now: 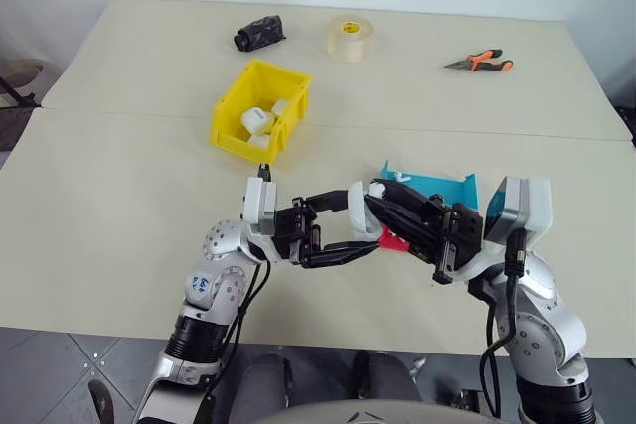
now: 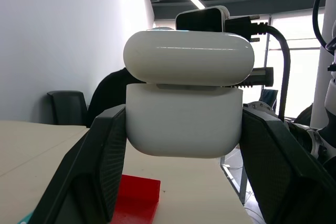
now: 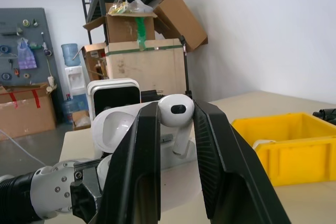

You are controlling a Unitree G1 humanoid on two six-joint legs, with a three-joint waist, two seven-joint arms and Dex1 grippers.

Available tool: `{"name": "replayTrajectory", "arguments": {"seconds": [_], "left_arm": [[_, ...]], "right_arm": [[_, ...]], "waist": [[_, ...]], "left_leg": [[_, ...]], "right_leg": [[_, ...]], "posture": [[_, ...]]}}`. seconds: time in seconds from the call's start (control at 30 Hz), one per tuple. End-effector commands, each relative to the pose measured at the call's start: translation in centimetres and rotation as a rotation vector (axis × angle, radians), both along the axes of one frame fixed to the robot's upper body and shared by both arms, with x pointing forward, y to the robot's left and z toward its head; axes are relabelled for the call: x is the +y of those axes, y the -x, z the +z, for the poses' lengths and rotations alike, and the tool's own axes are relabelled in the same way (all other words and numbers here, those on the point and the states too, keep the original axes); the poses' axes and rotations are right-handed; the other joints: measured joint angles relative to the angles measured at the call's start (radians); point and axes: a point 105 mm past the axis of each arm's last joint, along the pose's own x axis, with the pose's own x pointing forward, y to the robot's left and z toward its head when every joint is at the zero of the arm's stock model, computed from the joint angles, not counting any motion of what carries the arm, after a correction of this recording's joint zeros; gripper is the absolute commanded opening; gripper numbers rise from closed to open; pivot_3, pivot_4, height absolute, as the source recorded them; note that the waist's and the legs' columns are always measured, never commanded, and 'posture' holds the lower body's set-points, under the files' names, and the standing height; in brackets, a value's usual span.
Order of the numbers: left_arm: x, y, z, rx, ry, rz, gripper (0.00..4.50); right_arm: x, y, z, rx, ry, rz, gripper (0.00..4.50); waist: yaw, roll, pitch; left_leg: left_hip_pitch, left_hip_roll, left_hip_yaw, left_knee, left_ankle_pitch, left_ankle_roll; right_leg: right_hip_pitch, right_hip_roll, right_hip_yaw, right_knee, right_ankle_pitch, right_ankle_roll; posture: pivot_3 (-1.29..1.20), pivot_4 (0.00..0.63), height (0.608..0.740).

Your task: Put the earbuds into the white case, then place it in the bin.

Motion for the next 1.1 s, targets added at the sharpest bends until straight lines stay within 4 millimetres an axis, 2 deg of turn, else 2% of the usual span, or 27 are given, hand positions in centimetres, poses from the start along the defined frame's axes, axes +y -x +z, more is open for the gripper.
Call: {"name": "replayTrajectory", "arguments": {"seconds": [0.03,0.1,0.37,0.53,0.73,0.83,0.97,1.1], "left_arm": [[-0.4,0.7,2.5,-0.095,0.081,-0.023,2.97],[-0.5,0.7,2.6,-0.096,0.084,-0.021,2.97],[-0.5,0.6,2.7,-0.099,0.091,-0.009,2.97],[0.0,0.4,2.1,-0.089,0.069,0.019,2.97],[2.7,0.5,-1.0,-0.071,-0.058,0.082,2.97],[3.5,0.7,-1.8,-0.078,-0.089,0.098,2.97],[4.6,1.4,-2.8,-0.109,-0.138,0.112,2.97],[4.4,1.3,-2.9,-0.117,-0.133,0.122,2.97]], "right_arm": [[0.7,0.4,-2.1,0.102,0.075,0.089,1.26],[0.6,0.5,-2.1,0.129,0.070,0.113,1.80],[0.1,-0.1,-1.2,0.066,0.066,0.086,4.49],[-1.6,-0.7,-0.5,0.033,0.090,0.026,4.49],[-7.1,-1.3,-1.8,-0.034,0.310,-0.134,4.49],[-9.2,-1.6,-2.4,-0.024,0.355,-0.185,4.49],[-13.9,-1.6,-4.8,0.029,0.525,-0.261,4.49],[-15.3,-2.4,-5.4,0.061,0.610,-0.277,4.49]], "waist": [[0.000,0.000,0.000],[0.000,0.000,0.000],[0.000,0.000,0.000],[0.001,0.000,0.000],[0.002,0.000,0.000],[0.002,0.000,0.000],[0.004,0.000,0.000],[0.001,0.000,0.000]], "left_leg": [[0.000,0.000,0.000,0.000,0.000,0.000],[0.000,0.000,0.000,0.000,0.000,0.000],[0.000,0.000,0.000,0.000,0.000,0.000],[0.000,0.000,0.000,0.000,0.000,0.000],[0.000,0.000,0.000,0.000,0.000,0.000],[0.000,0.000,0.001,0.000,0.000,0.000],[0.000,0.000,0.001,0.000,0.000,0.000],[0.001,0.000,0.002,0.000,0.000,0.000]], "right_leg": [[0.000,0.000,0.000,0.000,0.000,0.000],[0.000,0.000,0.000,0.000,0.000,0.000],[0.000,0.000,0.000,0.000,0.000,0.000],[0.000,0.000,0.000,0.000,0.000,0.000],[0.000,0.000,0.000,-0.001,0.000,0.000],[0.000,0.000,0.000,-0.001,0.000,0.000],[0.000,0.000,0.001,-0.001,0.000,0.000],[0.000,0.000,0.001,-0.001,0.000,0.000]], "posture": [[0.00,0.150,0.740],[0.00,0.150,0.740],[0.00,0.150,0.740],[0.00,0.150,0.740],[0.00,0.150,0.740],[0.00,0.150,0.740],[0.00,0.150,0.740],[0.00,0.150,0.740]]}}
